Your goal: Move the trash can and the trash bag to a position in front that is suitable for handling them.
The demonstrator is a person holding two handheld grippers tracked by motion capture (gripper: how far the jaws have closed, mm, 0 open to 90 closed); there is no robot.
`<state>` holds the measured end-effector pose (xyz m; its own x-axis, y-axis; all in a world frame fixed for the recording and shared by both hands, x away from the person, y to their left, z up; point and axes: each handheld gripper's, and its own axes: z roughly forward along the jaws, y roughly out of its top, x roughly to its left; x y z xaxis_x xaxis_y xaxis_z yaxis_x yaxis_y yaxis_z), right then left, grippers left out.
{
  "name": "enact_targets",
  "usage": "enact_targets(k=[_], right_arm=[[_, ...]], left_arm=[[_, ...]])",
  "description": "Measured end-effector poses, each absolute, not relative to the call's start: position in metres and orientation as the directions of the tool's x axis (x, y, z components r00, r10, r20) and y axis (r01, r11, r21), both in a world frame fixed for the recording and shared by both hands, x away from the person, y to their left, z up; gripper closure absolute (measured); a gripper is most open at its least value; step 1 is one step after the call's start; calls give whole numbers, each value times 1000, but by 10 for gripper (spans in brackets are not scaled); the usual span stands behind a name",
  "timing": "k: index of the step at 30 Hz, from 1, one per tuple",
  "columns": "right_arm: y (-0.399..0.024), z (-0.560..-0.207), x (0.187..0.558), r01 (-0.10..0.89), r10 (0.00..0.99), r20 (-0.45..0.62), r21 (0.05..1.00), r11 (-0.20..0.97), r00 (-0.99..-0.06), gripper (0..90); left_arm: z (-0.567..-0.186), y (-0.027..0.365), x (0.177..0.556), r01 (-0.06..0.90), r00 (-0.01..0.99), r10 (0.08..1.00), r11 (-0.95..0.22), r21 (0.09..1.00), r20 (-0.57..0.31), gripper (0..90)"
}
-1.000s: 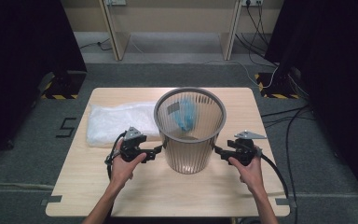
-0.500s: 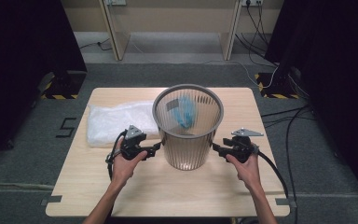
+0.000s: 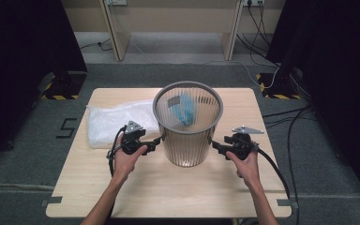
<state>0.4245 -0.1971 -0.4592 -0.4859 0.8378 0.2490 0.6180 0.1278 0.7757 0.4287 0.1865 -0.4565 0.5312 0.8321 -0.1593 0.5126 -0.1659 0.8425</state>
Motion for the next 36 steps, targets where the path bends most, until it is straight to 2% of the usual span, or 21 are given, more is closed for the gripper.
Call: enact_targets(k=[4, 10, 15, 22, 25, 28, 29, 32, 36], right_arm=[[-201, -457, 419, 603, 840, 218, 783, 154, -497, 287], [-208, -462, 406, 608, 835, 178, 764, 217, -520, 257], [-218, -470, 397, 594, 844, 99, 753, 283, -528, 228], [-237, -480, 386, 600, 842, 95, 744, 294, -531, 224], [-242, -485, 383, 608, 840, 113, 741, 285, -531, 229], [-244, -488, 382, 613, 838, 119, 737, 285, -533, 233], [-244, -488, 382, 617, 837, 125, 735, 282, -532, 235], [-244, -487, 382, 616, 834, 132, 736, 280, -536, 244], [-244, -487, 382, 615, 829, 134, 736, 283, -542, 250]], left_arm=[[-453, 209, 426, 498, 505, 856, -190, 846, -105, 190], [-459, 260, 426, 534, 409, 910, -176, 827, -70, 185], [-467, 294, 427, 552, 343, 939, -180, 814, -25, 179], [-475, 334, 431, 579, 261, 965, -182, 795, 31, 171], [-483, 346, 437, 599, 277, 961, -186, 779, 16, 172], [-494, 351, 442, 621, 357, 933, -208, 755, -37, 351], [-497, 351, 443, 624, 367, 930, -226, 748, -26, 406], [-506, 351, 442, 630, 404, 915, -287, 722, 10, 643], [-513, 350, 436, 624, 433, 901, -317, 714, 22, 785]])
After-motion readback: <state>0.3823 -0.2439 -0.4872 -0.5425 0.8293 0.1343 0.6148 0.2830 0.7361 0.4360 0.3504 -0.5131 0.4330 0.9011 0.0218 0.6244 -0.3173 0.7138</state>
